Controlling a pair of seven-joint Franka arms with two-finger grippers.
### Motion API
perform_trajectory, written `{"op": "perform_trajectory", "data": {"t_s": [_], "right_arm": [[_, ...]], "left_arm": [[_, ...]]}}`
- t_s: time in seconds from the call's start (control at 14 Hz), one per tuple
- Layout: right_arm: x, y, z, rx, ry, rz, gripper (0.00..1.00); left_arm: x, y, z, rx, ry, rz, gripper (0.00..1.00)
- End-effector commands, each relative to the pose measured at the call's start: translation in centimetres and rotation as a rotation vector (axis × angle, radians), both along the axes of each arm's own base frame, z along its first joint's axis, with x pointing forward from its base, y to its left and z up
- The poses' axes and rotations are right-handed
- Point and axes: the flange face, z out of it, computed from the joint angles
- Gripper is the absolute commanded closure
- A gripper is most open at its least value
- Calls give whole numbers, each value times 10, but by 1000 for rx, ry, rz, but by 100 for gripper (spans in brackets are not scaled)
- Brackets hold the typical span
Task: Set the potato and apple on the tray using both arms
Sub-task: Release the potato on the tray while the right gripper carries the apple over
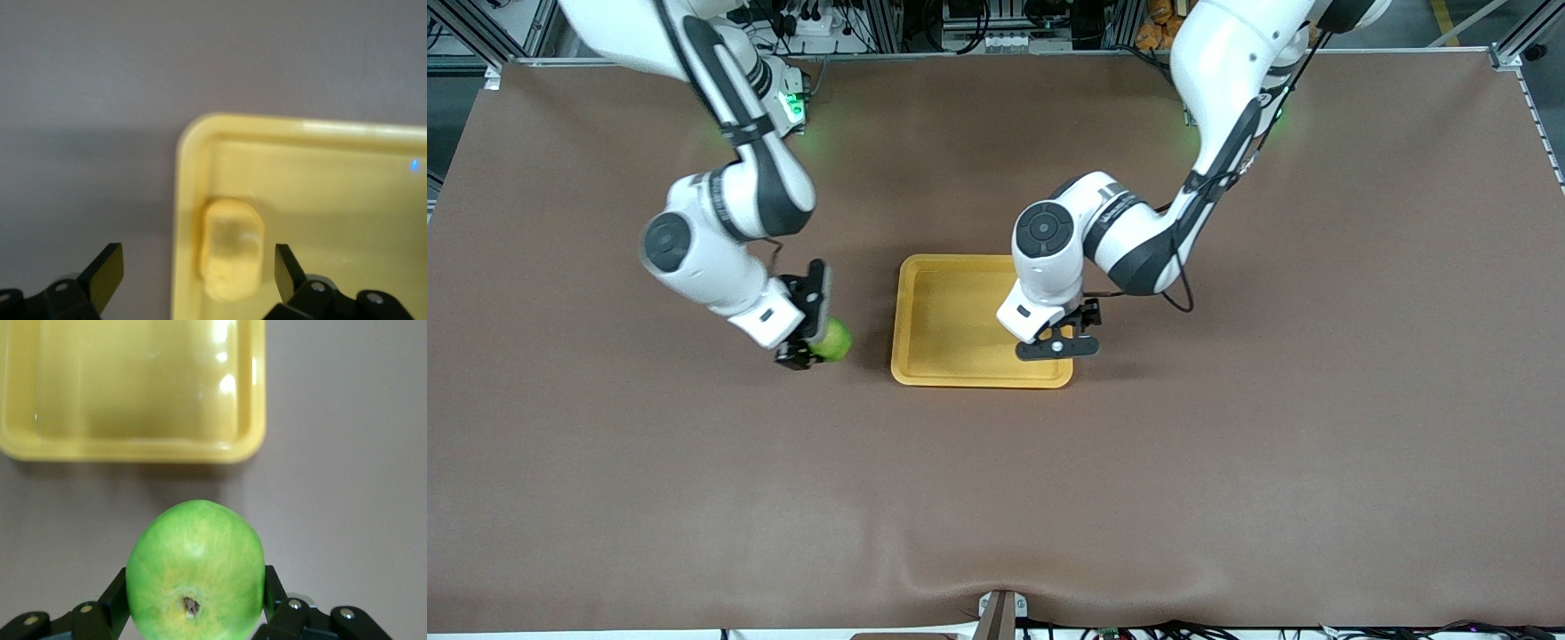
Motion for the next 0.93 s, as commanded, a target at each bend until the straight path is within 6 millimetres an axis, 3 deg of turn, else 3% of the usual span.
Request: {"op": "perform_trajectory", "data": {"t_s": [0.0, 0.14, 0.43, 0.64, 0.86], "right_arm": [[-39, 48, -1, 23, -13, -77, 100], [-53, 79, -10, 26, -18, -101, 100], [-60, 101, -49, 8, -60, -82, 100], [-72, 125, -53, 15, -51, -113, 100], [-74, 132, -57, 14, -47, -117, 100]], "left_arm": [[16, 42, 64, -40, 15, 109, 0], [18, 63, 103, -38, 10, 127, 0], [30, 124, 160, -19, 7, 134, 0], [32, 167, 197, 0, 11, 142, 0], [35, 214, 225, 12, 21, 96, 0]]}}
